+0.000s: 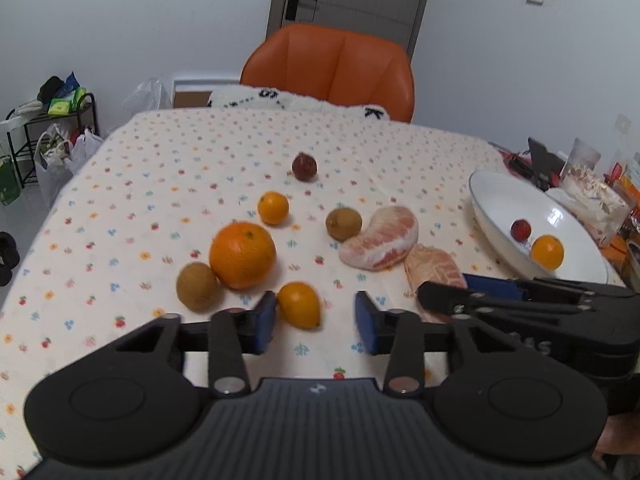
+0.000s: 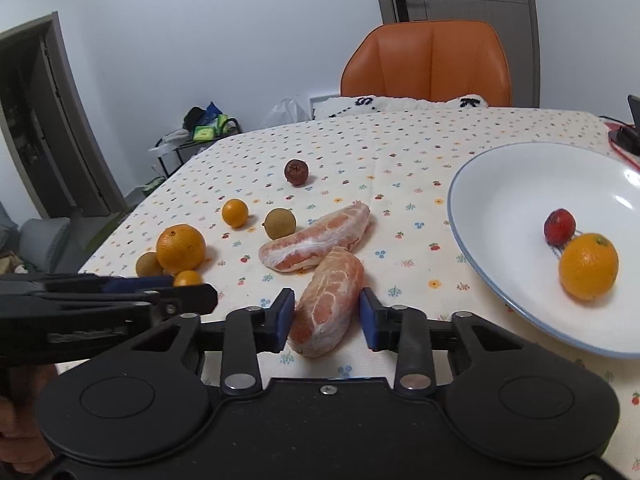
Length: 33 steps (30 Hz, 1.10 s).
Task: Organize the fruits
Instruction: 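Grasp the peeled pink pomelo segment with the right tool, then grasp a small orange with the left tool while the right tool lifts the pomelo segment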
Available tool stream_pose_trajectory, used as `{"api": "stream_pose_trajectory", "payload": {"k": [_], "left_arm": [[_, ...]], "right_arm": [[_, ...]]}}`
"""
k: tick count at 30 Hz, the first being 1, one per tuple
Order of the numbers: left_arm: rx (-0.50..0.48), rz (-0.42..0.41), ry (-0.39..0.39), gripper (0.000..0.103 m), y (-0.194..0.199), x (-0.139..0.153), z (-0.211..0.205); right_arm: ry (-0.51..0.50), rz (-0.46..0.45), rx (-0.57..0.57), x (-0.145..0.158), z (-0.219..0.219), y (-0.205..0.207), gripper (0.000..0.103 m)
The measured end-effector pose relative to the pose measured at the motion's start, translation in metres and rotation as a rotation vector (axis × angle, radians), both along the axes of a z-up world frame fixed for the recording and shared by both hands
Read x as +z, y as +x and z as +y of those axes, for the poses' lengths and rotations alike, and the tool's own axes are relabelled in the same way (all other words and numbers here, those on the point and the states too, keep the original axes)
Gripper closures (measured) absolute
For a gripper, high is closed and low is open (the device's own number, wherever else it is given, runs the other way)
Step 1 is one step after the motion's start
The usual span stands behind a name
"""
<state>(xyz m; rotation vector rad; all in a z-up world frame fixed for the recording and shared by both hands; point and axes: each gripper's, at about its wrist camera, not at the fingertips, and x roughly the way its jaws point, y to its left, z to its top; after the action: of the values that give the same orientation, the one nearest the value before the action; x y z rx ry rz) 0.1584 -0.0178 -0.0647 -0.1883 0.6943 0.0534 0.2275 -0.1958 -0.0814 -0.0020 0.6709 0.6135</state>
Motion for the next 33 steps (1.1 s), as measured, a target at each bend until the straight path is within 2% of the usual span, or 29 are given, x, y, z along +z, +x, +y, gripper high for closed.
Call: {"api": "stream_pose_trajectory", "payload": {"k": [3, 9, 11, 15, 20, 31, 33], "left_arm": [[0.003, 0.005, 0.003, 0.085, 0.001, -0.001, -0.001], [-0.006, -0.014, 0.006, 0.087, -0.005, 0.007, -0.005], [-0.01, -0.022, 0.012, 0.094, -0.006, 0.011, -0.008], [-0.016, -0.037, 0.017, 0.095, -0.009, 0.017, -0.012], [-0.032, -0.055, 0.017, 0.102, -0.012, 0.023, -0.018], [-0.021, -0.063, 0.026, 0.103, -0.019, 0.029, -0.024], [-0.019, -0.069, 0.028, 0.1, -0.02, 0.028, -0.024]], "right_arm": [[0.03, 0.015, -0.004, 0.0, -0.008, -0.002, 0.073], [0.086, 0.041, -0.023, 0.0, -0.022, -0.003, 0.079], [0.105, 0.039, -0.029, 0.002, -0.026, -0.005, 0.081], [0.14, 0.024, -0.035, 0.008, -0.034, -0.008, 0.083], [0.18, 0.011, -0.045, 0.015, -0.047, -0.012, 0.083], [0.216, -0.019, -0.071, 0.025, -0.068, -0.023, 0.084], [0.221, -0.022, -0.077, 0.025, -0.071, -0.024, 0.083]]}}
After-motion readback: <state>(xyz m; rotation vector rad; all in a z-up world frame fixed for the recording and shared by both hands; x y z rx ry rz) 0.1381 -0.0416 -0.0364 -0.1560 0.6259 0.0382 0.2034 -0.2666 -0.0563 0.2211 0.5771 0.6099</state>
